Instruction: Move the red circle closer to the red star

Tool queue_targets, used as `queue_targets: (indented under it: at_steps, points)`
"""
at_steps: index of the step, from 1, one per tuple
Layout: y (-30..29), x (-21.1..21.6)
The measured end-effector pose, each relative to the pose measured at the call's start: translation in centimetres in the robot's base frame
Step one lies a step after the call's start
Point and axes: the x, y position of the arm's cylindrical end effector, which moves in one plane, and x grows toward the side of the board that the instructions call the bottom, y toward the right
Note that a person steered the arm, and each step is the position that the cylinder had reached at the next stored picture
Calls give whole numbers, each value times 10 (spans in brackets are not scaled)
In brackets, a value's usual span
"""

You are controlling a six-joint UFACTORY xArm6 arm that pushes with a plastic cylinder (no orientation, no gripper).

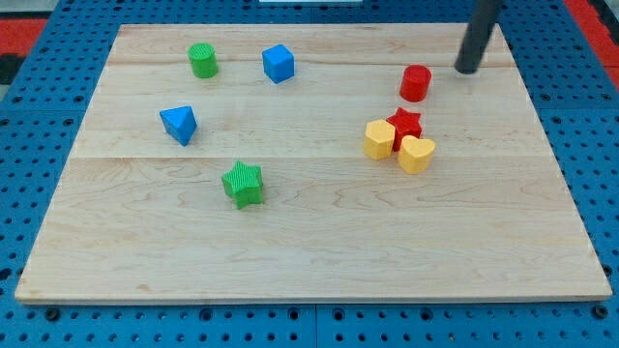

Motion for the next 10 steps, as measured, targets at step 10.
queue_targets:
  at_steps: [10]
  points:
    - [-81,47]
